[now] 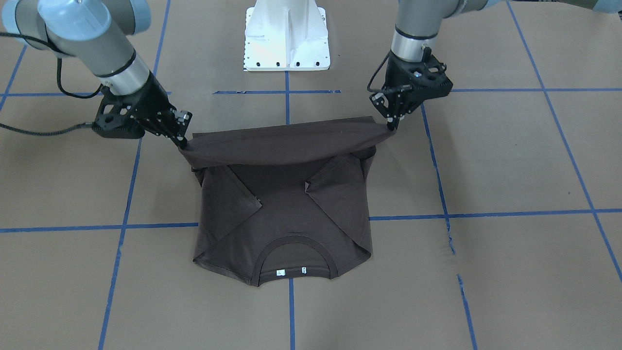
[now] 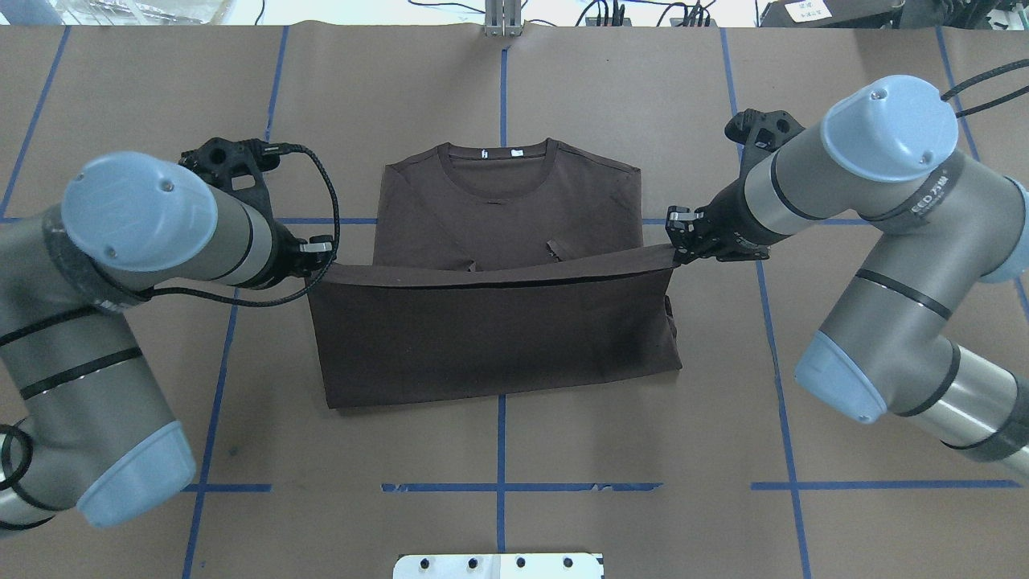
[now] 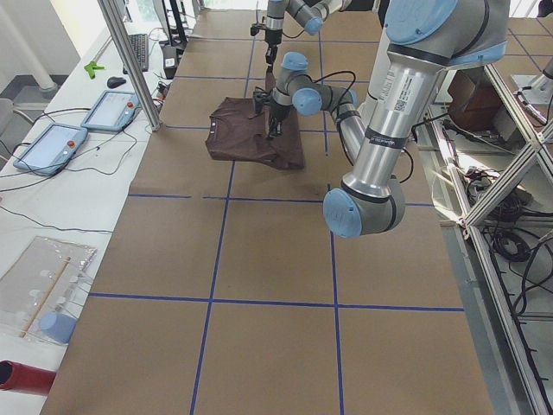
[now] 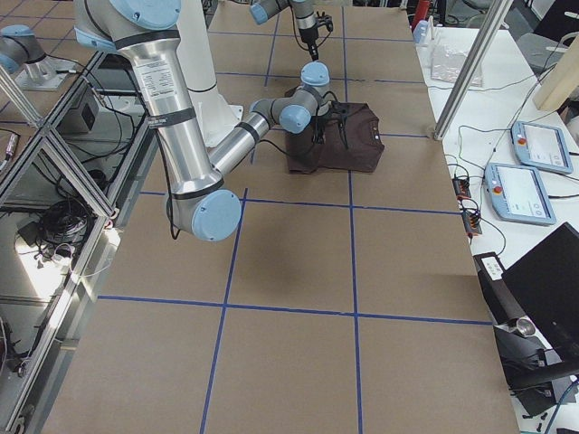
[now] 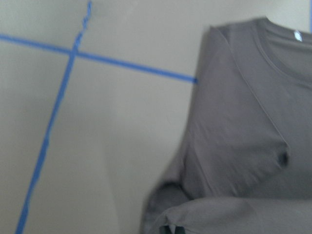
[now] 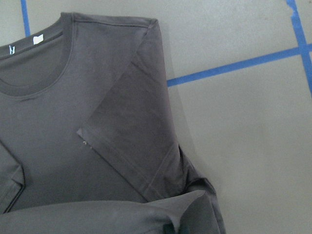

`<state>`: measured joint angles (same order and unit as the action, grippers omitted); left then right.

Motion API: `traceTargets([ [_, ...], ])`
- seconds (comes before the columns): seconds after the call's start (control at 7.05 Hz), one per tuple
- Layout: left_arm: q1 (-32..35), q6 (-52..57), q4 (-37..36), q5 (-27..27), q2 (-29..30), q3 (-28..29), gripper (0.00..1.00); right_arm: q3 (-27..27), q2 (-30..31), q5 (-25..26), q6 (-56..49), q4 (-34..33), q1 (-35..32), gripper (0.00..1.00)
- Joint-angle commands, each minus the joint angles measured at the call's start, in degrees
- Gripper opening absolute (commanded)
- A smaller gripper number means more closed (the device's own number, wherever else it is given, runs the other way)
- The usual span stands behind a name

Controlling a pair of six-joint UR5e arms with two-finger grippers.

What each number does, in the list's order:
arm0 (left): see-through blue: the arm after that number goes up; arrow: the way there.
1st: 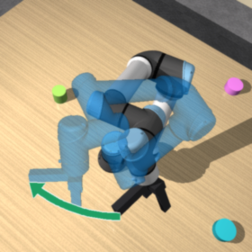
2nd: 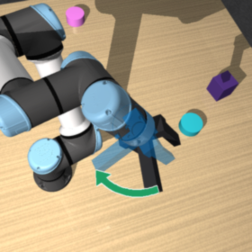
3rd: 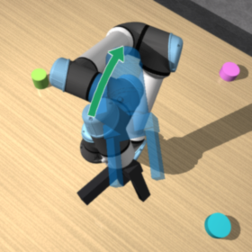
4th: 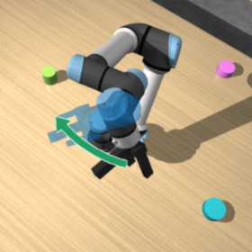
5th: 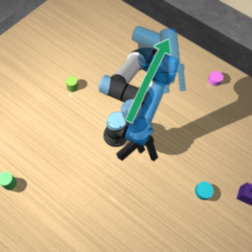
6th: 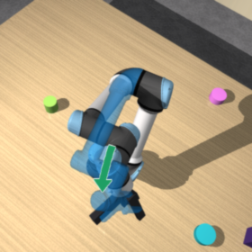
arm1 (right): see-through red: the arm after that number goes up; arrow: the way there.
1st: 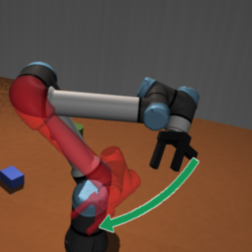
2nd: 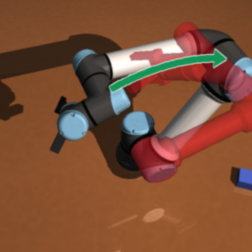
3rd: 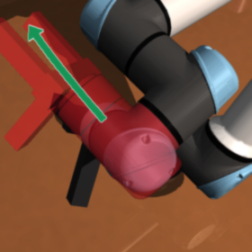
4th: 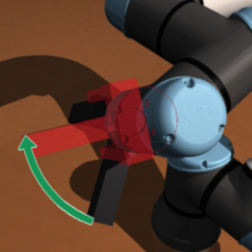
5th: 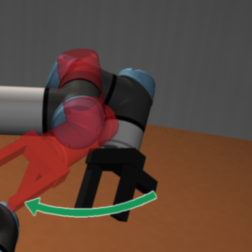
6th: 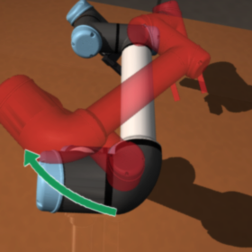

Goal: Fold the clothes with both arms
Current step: 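Lay the hem near the collar and open both grippers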

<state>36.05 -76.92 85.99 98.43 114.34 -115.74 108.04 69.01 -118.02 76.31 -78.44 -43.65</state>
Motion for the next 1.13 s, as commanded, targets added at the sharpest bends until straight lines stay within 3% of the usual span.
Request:
traceTargets([
  [0.0, 3.92, 2.47, 6.44, 0.01, 2.55, 8.83, 0.00, -9.21, -5.00, 0.07, -0.55, 1.80, -2.39, 0.00],
  [0.57, 5.34, 2.21, 10.60, -0.07, 6.85, 16.32, 0.00, -21.27, -13.53, 0.07, -0.55, 1.89, -4.43, 0.00],
  [0.99, 7.45, 2.29, 20.07, -0.16, 8.89, 27.47, 0.00, -30.93, -17.49, 0.07, -0.46, 8.03, -6.09, 0.00],
])
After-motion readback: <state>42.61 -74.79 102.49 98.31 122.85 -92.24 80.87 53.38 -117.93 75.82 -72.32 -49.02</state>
